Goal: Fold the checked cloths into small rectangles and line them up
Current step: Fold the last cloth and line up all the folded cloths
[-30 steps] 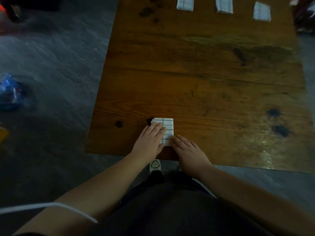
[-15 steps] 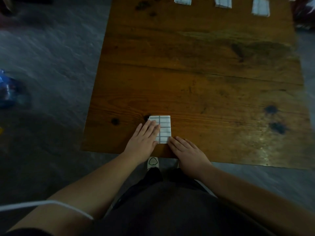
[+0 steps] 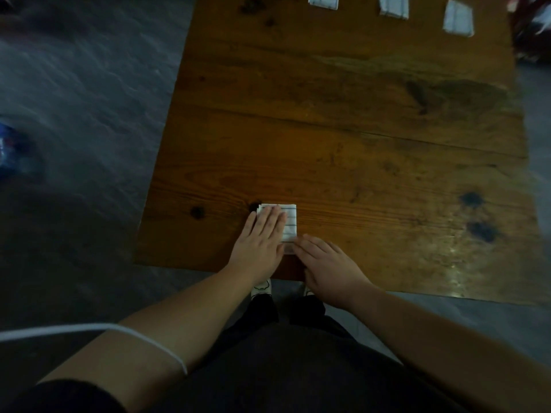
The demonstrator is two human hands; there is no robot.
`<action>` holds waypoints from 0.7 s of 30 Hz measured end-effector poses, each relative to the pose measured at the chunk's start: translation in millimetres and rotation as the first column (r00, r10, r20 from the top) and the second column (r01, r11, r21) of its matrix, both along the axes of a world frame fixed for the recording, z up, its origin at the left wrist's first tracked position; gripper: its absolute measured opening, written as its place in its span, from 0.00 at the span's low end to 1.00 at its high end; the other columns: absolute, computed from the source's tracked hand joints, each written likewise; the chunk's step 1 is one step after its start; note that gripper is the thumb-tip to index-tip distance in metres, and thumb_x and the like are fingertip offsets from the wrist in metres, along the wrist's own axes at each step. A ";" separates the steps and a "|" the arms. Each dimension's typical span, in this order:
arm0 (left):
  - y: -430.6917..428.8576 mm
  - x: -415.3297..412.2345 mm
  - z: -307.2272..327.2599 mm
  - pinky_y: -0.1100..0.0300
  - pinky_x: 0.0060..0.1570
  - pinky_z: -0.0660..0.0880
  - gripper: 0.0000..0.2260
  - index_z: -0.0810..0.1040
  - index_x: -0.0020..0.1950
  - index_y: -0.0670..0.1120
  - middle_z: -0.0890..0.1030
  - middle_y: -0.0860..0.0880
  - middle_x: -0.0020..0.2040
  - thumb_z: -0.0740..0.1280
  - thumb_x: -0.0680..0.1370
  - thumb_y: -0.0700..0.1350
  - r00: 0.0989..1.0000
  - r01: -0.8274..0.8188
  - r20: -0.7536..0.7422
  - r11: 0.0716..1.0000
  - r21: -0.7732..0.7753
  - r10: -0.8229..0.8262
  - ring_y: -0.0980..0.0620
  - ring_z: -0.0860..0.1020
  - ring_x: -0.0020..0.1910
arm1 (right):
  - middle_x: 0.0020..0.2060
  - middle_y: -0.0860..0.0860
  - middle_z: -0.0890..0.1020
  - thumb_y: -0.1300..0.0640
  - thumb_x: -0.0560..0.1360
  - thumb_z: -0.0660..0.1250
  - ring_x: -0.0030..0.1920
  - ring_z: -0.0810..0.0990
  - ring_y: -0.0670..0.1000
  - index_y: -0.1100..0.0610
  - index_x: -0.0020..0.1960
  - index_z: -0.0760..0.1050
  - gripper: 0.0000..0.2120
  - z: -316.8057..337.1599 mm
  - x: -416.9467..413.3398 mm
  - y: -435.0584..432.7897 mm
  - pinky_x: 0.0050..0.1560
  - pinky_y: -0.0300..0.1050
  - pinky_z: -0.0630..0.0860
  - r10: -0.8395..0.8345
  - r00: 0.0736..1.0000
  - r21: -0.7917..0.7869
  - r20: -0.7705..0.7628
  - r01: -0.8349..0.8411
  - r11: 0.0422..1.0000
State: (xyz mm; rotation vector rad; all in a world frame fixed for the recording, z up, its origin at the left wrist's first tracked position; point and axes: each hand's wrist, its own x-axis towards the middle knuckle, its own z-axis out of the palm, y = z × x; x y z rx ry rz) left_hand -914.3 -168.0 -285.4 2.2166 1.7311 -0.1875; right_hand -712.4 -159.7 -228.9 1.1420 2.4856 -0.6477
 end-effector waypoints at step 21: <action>2.4 1.2 4.7 0.44 0.79 0.38 0.30 0.40 0.82 0.44 0.38 0.44 0.81 0.43 0.85 0.57 0.999 0.025 -0.029 1.000 -0.010 -0.025 0.44 0.39 0.82 | 0.82 0.46 0.43 0.43 0.85 0.44 0.82 0.39 0.49 0.48 0.82 0.37 0.29 -10.1 0.6 70.4 0.81 0.55 0.41 0.121 0.974 0.064 0.191 -0.135 0.989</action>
